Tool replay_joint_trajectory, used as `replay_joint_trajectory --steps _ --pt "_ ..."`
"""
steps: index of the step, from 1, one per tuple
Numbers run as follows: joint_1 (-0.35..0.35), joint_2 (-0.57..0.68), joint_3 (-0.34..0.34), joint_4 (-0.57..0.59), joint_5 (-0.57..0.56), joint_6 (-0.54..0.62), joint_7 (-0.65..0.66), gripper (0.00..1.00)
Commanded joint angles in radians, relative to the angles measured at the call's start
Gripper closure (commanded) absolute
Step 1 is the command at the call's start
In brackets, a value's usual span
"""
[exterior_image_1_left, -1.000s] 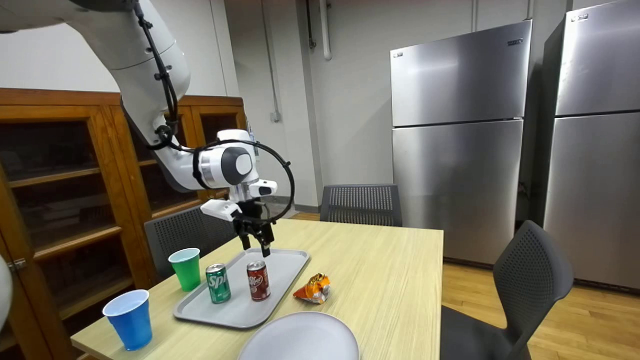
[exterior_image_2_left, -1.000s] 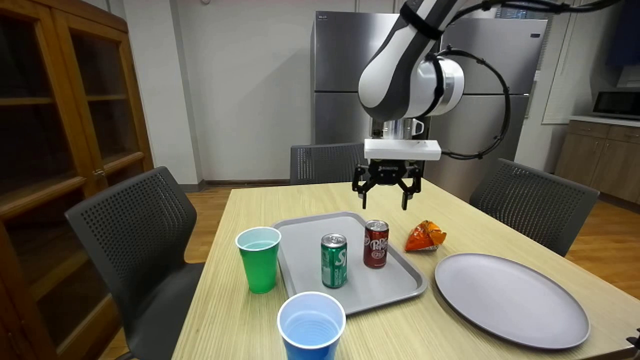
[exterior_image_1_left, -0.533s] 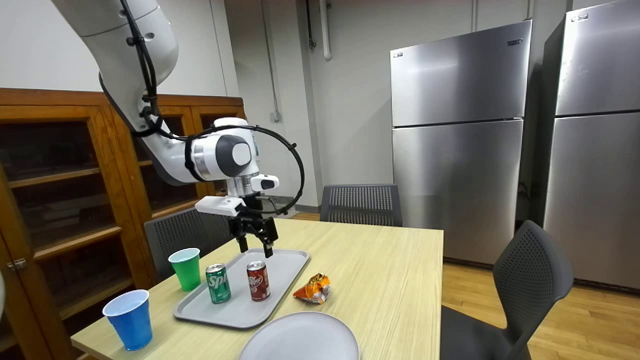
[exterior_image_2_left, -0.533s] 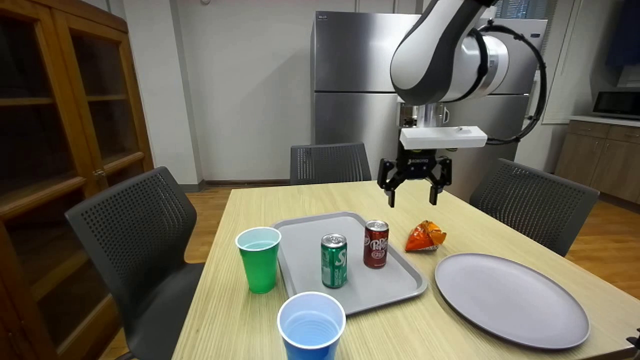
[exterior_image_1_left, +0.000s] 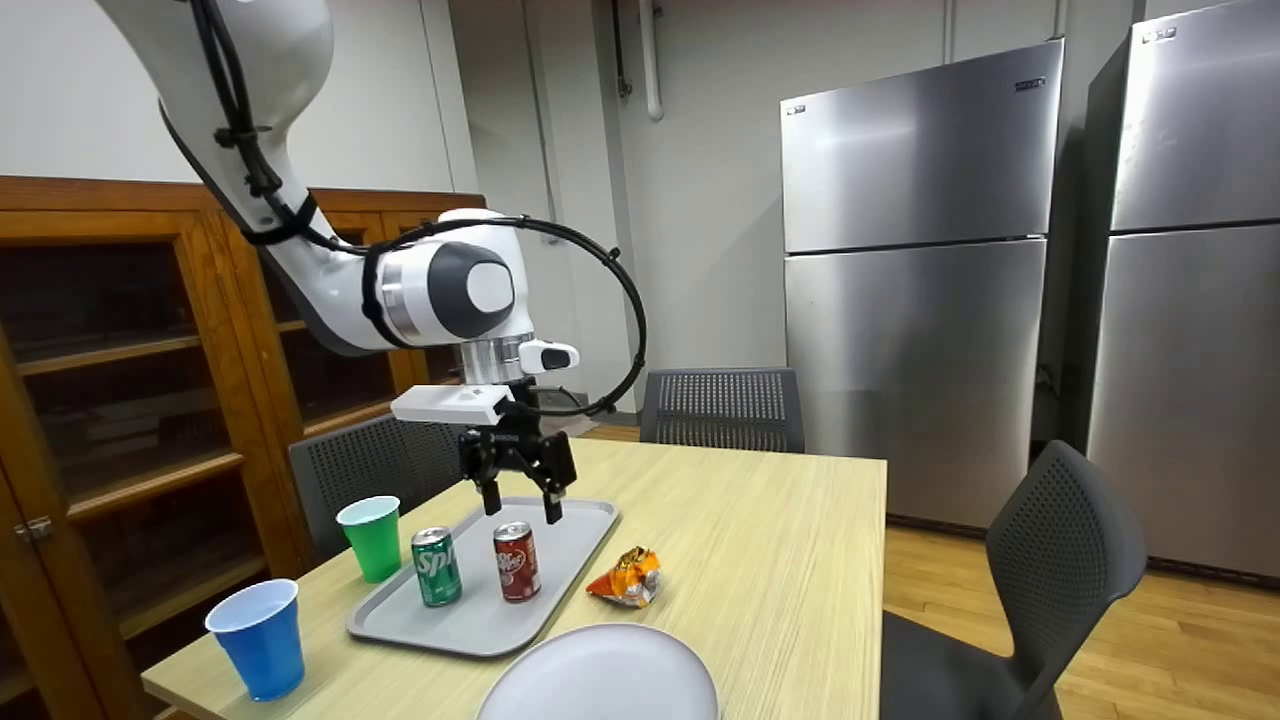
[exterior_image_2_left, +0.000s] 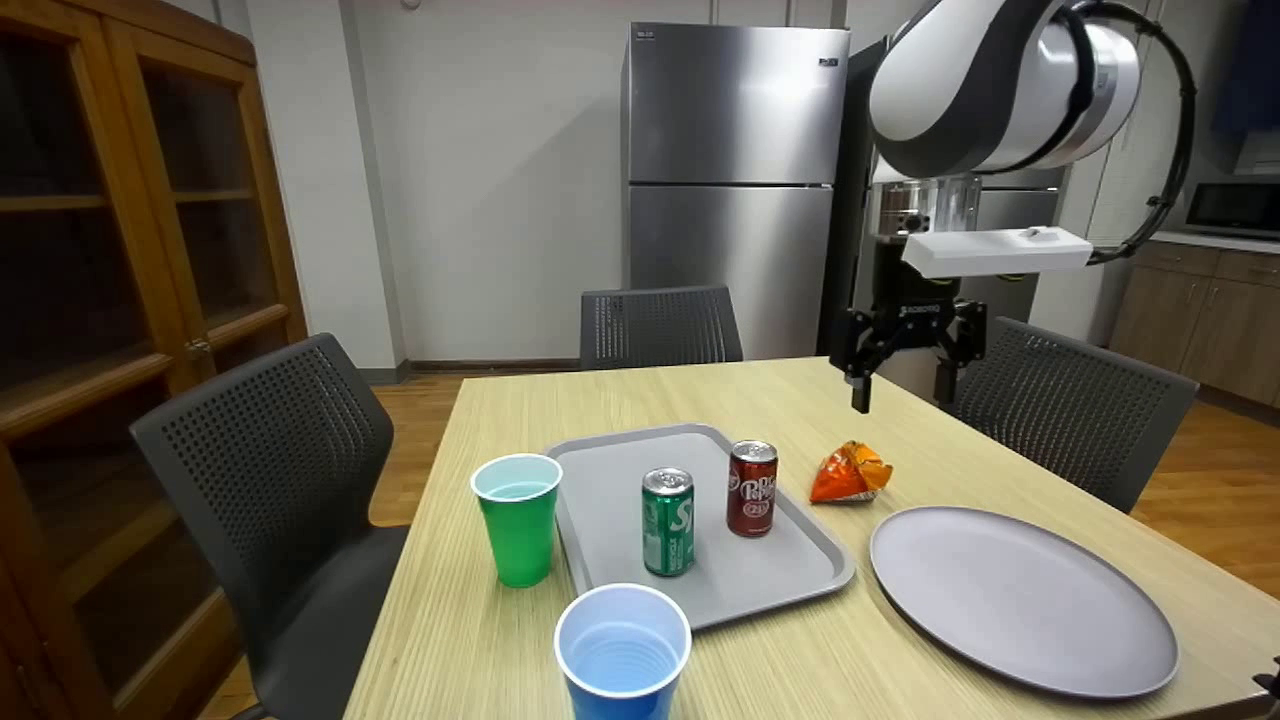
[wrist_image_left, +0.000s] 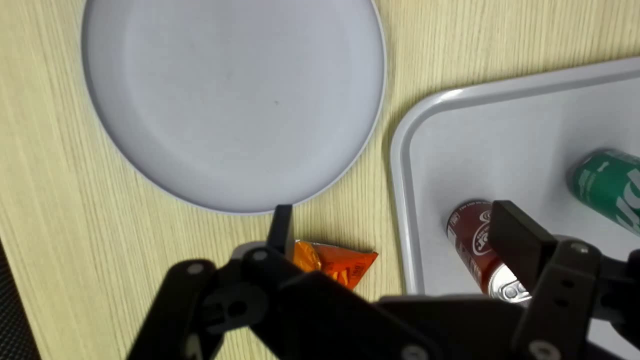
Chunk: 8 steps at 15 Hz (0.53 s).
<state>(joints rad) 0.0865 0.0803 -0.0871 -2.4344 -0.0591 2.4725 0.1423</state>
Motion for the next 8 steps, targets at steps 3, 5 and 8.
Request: replay_joint_trajectory --steps 3,5,8 --pt "-0.047 -0.15 0.028 -0.113 0.0 -0.054 -0.101 0.0" --pt "-0.05 -0.174 0.028 -0.136 -0.013 -0.054 -0.095 0.0" --pt "-0.052 -0.199 0.03 -0.157 -0.009 -0.06 -0.092 0.0"
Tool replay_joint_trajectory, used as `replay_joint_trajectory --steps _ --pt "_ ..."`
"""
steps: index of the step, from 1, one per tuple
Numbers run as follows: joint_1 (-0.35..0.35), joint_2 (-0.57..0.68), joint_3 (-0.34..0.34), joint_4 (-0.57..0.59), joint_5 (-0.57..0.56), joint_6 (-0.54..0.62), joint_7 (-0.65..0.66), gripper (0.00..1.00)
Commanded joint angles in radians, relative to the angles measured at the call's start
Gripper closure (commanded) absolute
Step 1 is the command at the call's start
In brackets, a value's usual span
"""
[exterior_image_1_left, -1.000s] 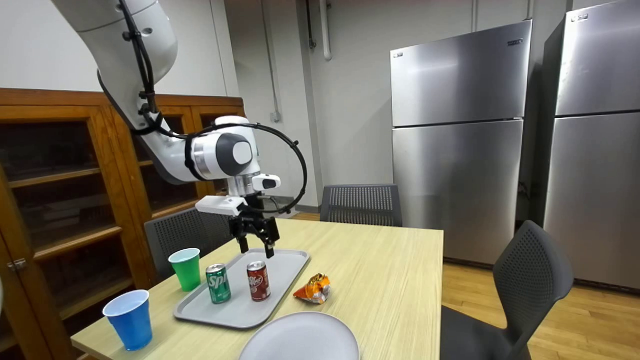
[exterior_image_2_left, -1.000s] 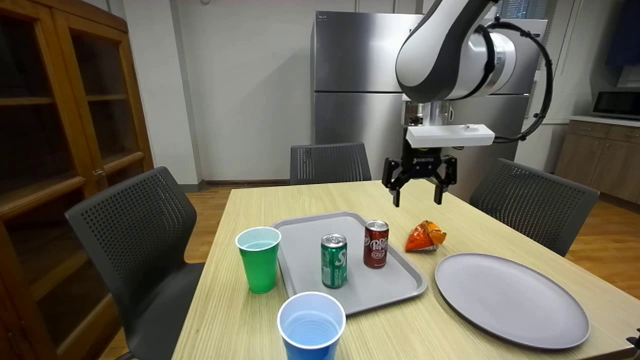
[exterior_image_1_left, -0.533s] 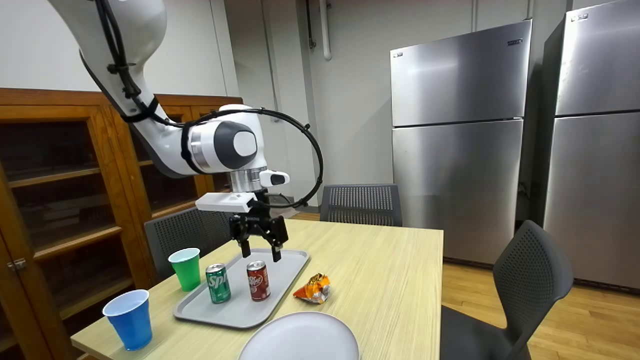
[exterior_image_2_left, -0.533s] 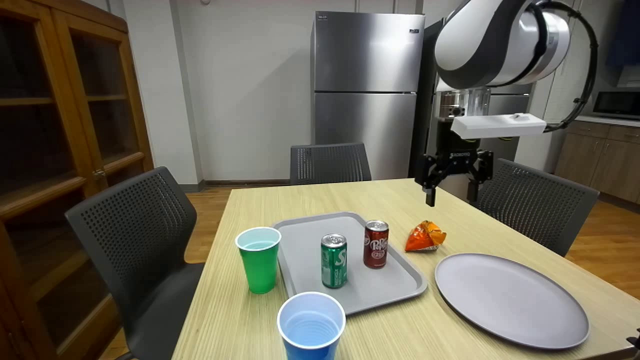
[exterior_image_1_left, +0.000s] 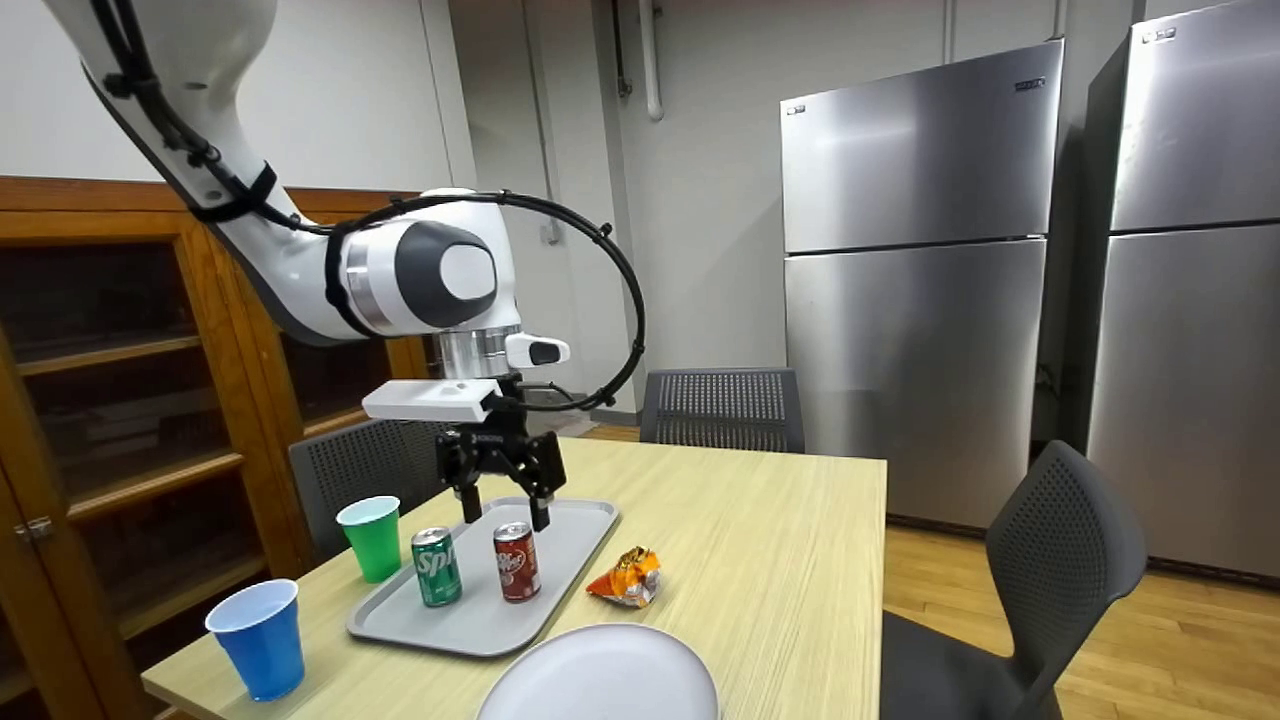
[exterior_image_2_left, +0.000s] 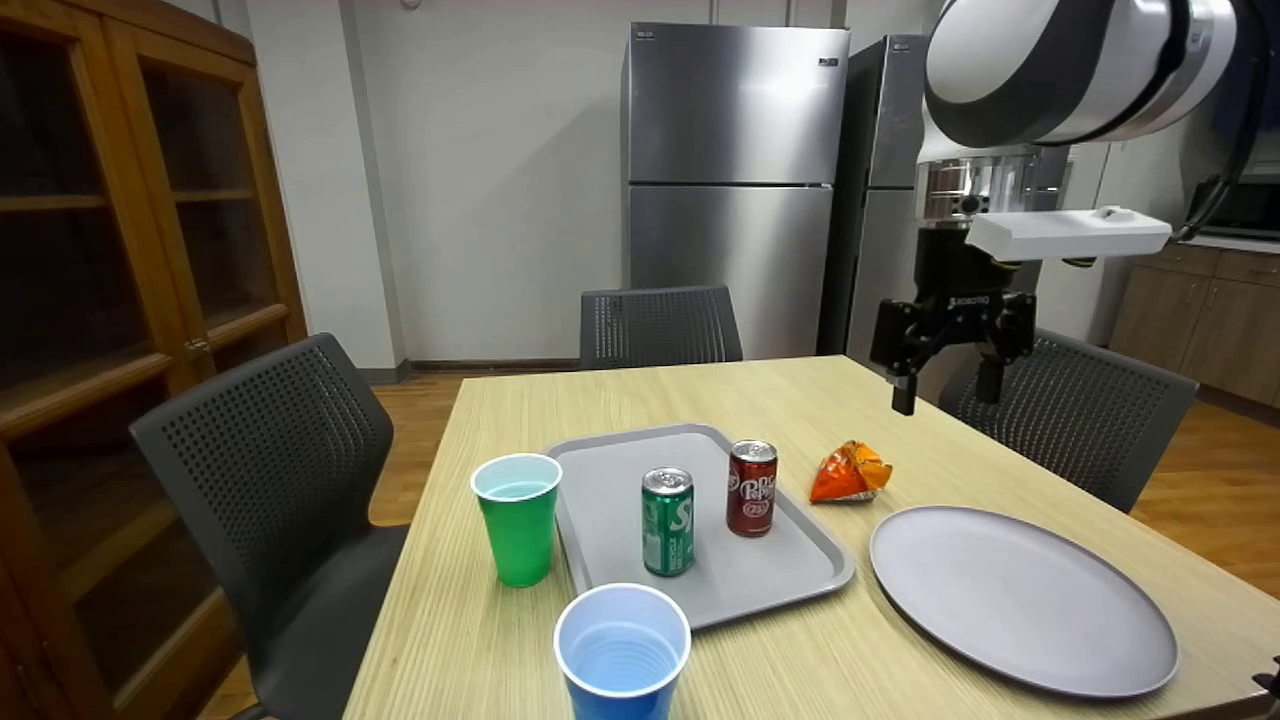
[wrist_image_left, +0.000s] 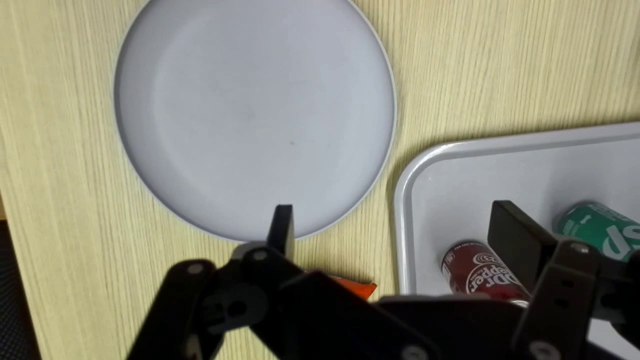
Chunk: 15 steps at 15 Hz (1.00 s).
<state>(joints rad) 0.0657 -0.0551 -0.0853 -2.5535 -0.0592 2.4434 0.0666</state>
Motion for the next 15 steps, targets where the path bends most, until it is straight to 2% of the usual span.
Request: replay_joint_trajectory --steps 1,2,3,15 --pt "-0.031 -0.068 0.028 -0.043 -0.004 -0.028 -0.013 0.0" --pt "-0.031 -0.072 0.029 -0.045 0.0 -0.032 -0.015 0.0" --pt "-0.03 -0.023 0.03 -0.019 0.004 -0.005 -0.003 0.0" --pt "-0.031 -0.034 0.03 -0.029 0.004 -0.007 -0.004 0.0"
